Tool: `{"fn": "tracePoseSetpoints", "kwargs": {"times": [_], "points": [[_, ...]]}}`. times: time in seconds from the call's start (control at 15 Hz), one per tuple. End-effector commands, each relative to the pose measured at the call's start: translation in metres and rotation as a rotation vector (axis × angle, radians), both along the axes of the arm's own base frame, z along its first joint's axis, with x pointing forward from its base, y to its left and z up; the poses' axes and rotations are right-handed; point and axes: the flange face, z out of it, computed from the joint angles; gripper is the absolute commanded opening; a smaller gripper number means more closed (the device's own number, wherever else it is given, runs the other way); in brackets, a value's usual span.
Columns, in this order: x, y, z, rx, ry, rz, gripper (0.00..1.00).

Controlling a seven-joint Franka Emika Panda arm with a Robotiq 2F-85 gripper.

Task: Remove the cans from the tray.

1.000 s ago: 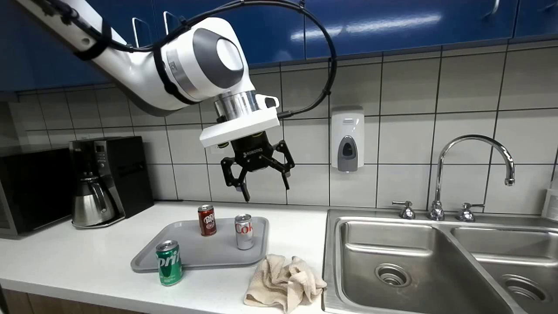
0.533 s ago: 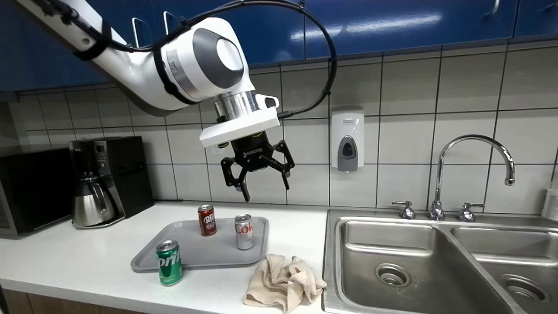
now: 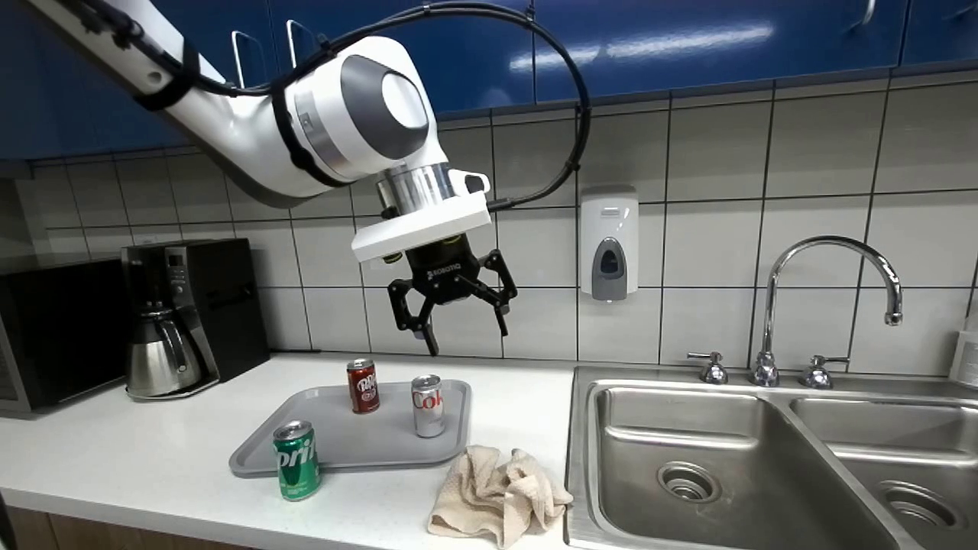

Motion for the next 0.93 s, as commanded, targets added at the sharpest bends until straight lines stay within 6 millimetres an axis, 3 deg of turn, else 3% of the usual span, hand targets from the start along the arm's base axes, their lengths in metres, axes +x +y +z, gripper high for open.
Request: {"fn": "tracePoseSetpoints", "kwargs": {"times": [0.0, 0.47, 0.87], "points": [[0.004, -0.005, -0.006, -0.033, -0.003, 0.042, 1.0], [0.006, -0.004, -0.024, 0.008, -0.025, 0.06, 1.0], [0.012, 0.01, -0.048, 0.083, -0.022, 0.066, 1.0]]}}
